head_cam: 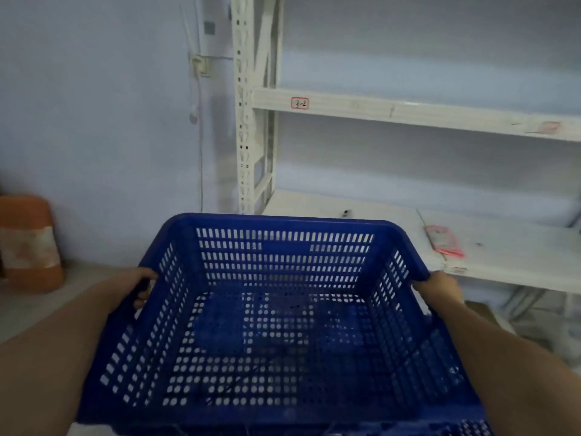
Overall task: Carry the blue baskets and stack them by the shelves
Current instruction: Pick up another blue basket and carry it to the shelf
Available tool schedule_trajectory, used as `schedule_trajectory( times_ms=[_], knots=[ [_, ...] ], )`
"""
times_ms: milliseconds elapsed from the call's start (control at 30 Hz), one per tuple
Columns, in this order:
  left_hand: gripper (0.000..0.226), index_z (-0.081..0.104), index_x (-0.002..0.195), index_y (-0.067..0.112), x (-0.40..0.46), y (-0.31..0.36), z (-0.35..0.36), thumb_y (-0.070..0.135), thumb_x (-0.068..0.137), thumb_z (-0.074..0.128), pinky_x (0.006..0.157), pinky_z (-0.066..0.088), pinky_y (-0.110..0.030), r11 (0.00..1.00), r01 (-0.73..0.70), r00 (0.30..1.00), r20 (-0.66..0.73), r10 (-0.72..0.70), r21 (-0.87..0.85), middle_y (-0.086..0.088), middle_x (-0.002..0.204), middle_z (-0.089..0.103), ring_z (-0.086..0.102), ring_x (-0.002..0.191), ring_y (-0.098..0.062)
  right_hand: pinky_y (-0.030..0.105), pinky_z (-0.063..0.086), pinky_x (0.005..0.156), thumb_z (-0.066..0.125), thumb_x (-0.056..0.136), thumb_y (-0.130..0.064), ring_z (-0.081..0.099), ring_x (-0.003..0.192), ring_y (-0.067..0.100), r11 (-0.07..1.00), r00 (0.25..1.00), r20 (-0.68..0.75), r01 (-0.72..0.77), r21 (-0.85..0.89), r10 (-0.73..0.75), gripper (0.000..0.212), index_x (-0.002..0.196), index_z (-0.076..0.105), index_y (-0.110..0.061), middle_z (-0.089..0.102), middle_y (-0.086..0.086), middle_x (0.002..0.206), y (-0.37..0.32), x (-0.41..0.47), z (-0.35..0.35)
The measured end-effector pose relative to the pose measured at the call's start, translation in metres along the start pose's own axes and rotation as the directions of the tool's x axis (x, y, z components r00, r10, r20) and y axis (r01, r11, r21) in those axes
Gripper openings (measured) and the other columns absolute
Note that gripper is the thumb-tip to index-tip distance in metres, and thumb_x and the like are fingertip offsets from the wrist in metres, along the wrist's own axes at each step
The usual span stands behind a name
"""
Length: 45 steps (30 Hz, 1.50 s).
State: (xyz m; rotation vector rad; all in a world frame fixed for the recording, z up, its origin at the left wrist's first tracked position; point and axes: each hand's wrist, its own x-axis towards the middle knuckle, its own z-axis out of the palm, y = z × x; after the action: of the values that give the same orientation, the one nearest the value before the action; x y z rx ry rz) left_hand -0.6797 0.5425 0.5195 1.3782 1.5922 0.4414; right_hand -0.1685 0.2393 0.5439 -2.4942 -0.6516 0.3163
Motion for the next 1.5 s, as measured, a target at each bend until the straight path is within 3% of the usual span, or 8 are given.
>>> schedule_trajectory(
  times_ms=[67,267,467,600,733,833,1333,1500],
  knots=[
    [0.027,0.045,0.066,0.007,-0.014,0.019,0.036,0.016,0.09,0.051,0.046,0.032,-0.03,1.0,-0.02,0.999,0.042,0.02,-0.002,-0.01,0.056,0.04,0.034,0.046,-0.024,0.038,0.052,0.067,0.059,0.08,-0.023,0.063,0.07,0.032,1.0,1.0,-0.026,-0.015,0.008,0.016,0.016,0.073,0.06,-0.01,0.066,0.014,0.072,0.04,-0.004,-0.031],
    [0.03,0.04,0.063,0.009,-0.059,0.07,0.147,0.018,0.092,0.044,0.039,0.029,-0.022,0.998,-0.057,0.97,0.238,0.048,0.032,-0.008,0.058,0.035,0.029,0.048,-0.023,0.024,0.034,0.043,0.058,0.08,-0.025,0.054,0.054,0.023,0.988,0.979,-0.145,-0.15,-0.034,0.143,0.023,0.062,0.052,-0.012,0.057,0.008,0.06,0.144,-0.008,-0.109],
    [0.033,0.041,0.06,0.01,-0.075,0.1,0.226,0.018,0.092,0.043,0.032,0.027,-0.018,0.996,-0.087,0.935,0.347,0.071,0.029,-0.007,0.042,0.038,0.033,0.032,-0.017,0.028,0.039,0.05,0.058,0.08,-0.025,0.056,0.056,0.024,0.962,0.949,-0.197,-0.262,-0.071,0.244,0.023,0.062,0.051,-0.014,0.057,0.008,0.062,0.213,-0.003,-0.14],
    [0.032,0.042,0.06,0.011,-0.059,0.113,0.271,0.022,0.091,0.043,0.037,0.025,-0.02,0.996,-0.081,0.916,0.395,0.065,0.023,-0.007,0.051,0.037,0.03,0.041,-0.019,0.032,0.043,0.057,0.059,0.08,-0.021,0.053,0.056,0.024,0.957,0.94,-0.221,-0.281,-0.072,0.259,0.024,0.059,0.049,-0.014,0.054,0.007,0.06,0.241,0.013,-0.139],
    [0.034,0.041,0.061,0.011,-0.054,0.122,0.304,0.024,0.092,0.043,0.043,0.025,-0.026,0.998,-0.048,0.912,0.41,0.027,0.042,-0.005,0.042,0.037,0.029,0.042,-0.02,0.032,0.046,0.06,0.062,0.081,-0.024,0.059,0.063,0.028,0.953,0.935,-0.224,-0.297,-0.066,0.276,0.018,0.081,0.058,-0.006,0.061,0.011,0.067,0.259,0.032,-0.139],
    [0.029,0.041,0.067,0.01,-0.052,0.127,0.324,0.022,0.094,0.043,0.041,0.027,-0.025,0.998,-0.057,0.917,0.396,0.046,0.016,-0.007,0.052,0.037,0.03,0.045,-0.021,0.034,0.048,0.064,0.061,0.083,-0.027,0.063,0.075,0.033,0.953,0.937,-0.212,-0.297,-0.057,0.279,0.029,0.096,0.06,-0.001,0.066,0.019,0.083,0.272,0.05,-0.139],
    [0.032,0.048,0.06,0.008,-0.041,0.12,0.407,0.019,0.089,0.055,0.048,0.038,-0.034,0.999,-0.008,0.992,0.124,0.015,-0.052,-0.014,0.054,0.046,0.041,0.047,-0.026,0.035,0.047,0.067,0.063,0.083,-0.028,0.062,0.085,0.036,0.958,0.958,0.017,-0.285,-0.015,0.285,0.047,0.117,0.057,0.005,0.065,0.024,0.099,0.317,0.194,-0.111],
    [0.014,0.05,0.084,0.006,-0.035,0.122,0.421,0.018,0.088,0.054,0.054,0.039,-0.038,0.997,-0.046,0.993,0.102,0.052,-0.063,-0.018,0.068,0.052,0.047,0.057,-0.027,0.037,0.046,0.077,0.064,0.084,-0.027,0.059,0.104,0.041,0.954,0.959,0.079,-0.281,0.104,0.274,0.054,0.125,0.049,0.005,0.061,0.026,0.118,0.312,0.229,-0.1]
  ],
)
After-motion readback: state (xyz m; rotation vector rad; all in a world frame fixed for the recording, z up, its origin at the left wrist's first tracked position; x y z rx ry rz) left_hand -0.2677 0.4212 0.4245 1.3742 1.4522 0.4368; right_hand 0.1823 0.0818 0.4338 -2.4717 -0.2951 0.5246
